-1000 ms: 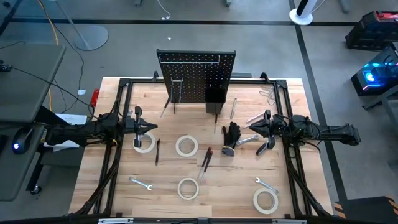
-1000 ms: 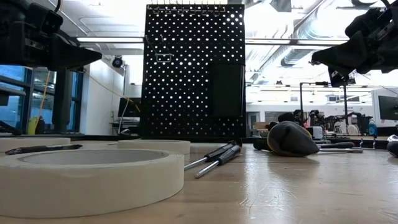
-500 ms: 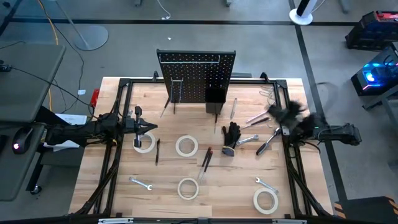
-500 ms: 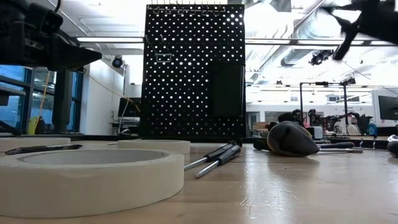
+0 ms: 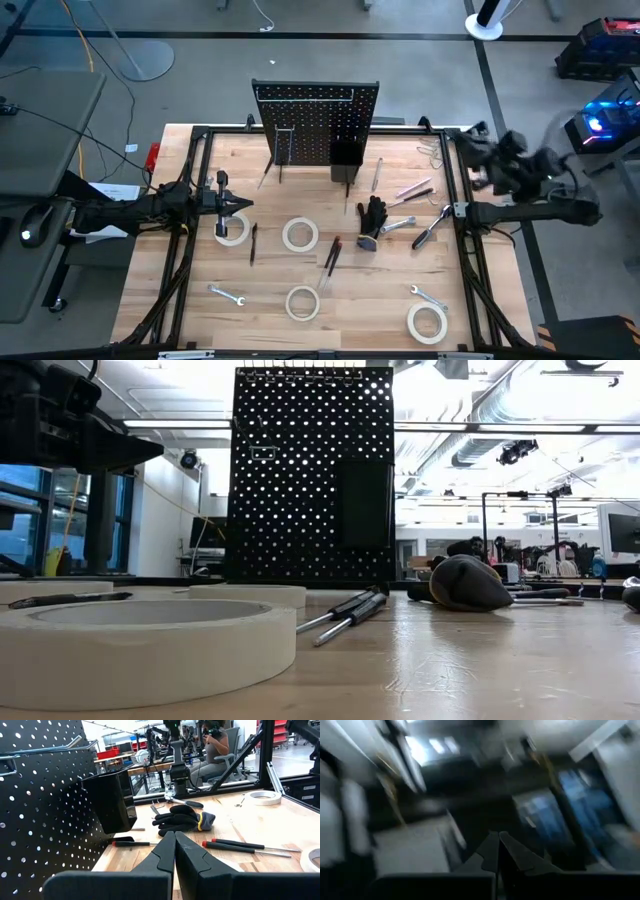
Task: Hang tools onto peg board
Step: Hang the ratchet tool onto the pegboard
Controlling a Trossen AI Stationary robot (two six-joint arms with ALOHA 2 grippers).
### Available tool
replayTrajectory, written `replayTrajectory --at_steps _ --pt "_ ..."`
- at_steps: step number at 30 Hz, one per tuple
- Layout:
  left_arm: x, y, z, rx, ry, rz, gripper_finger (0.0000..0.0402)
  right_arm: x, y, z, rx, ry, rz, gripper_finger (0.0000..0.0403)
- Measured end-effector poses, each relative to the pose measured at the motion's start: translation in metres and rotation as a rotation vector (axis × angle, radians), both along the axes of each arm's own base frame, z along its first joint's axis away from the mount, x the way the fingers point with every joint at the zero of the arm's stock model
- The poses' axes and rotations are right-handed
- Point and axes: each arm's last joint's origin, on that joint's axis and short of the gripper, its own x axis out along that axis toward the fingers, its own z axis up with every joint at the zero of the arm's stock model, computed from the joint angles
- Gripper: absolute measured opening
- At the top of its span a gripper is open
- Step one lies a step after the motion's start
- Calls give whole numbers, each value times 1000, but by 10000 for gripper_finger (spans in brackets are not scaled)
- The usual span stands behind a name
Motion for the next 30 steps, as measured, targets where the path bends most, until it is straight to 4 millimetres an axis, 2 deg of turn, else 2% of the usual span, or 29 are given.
replayTrajectory --at_steps 6,11,13,16,18,22,25,27,30 --pt "0 0 0 5 1 0 0 28 -5 22 125 171 -94 0" --pt "0 1 6 442 -10 54 0 46 -6 33 184 173 -85 0" --pt "0 1 6 525 -1 57 0 51 -6 36 187 177 -84 0" --pt "0 1 7 543 -5 60 0 56 -7 40 187 182 -85 0" --pt "0 0 11 441 -68 34 0 58 -7 43 187 178 -85 0" --pt "-7 -5 42 -158 -442 -175 0 58 -7 45 187 172 -86 0" --pt "-20 0 65 -522 -767 -124 0 58 -8 45 202 169 -121 0" --pt "-29 3 78 -562 -941 -54 0 57 -8 45 213 166 -144 0" --pt "-33 5 102 -522 -994 44 0 57 -9 45 225 164 -179 0"
